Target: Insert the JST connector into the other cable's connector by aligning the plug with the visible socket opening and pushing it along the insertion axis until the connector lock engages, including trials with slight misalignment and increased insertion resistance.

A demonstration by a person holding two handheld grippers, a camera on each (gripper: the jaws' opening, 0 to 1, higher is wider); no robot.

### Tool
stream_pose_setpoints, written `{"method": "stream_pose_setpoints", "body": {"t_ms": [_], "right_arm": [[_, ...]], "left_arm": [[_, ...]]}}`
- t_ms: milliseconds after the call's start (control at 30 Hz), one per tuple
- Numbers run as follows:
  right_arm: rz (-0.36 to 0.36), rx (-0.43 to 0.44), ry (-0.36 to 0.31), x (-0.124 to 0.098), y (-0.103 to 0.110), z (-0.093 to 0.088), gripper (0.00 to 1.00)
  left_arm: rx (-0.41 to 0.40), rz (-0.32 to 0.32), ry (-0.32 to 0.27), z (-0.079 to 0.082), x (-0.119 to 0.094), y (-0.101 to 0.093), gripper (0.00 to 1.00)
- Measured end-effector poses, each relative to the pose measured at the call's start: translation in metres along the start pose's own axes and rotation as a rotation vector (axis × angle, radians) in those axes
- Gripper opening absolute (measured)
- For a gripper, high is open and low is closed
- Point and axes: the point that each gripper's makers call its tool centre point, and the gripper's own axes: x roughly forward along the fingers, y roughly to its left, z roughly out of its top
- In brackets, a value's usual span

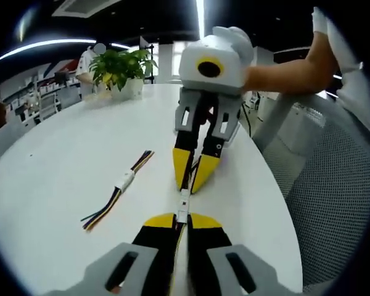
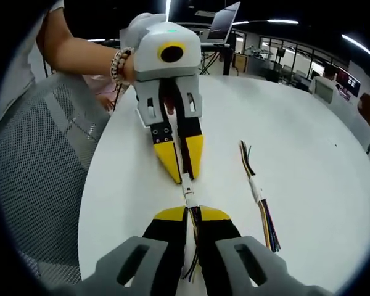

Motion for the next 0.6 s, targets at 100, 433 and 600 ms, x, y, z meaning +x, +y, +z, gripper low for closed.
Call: {"method": "stream_pose_setpoints", "body": {"t_ms": [100,433,600], "right_arm": [[0.001,0.01,-0.002,-0.001,-0.0003,0.0008,0.03],[0.007,-0.02,0.014,0.001,0.0046,0.0003,0.03],[-0.004,-0.002,0.017,0.0016,0.0018,0.0003,0.03]], "left_arm": [[0.012,-0.005,0.003,0.0,0.0019,-0.0025,0.0],[0.049,-0.013,0.005,-0.0008,0.001,-0.006,0.0],[0.065,-0.007,0.013,-0.0008,0.0005,-0.0048,0.0]]}}
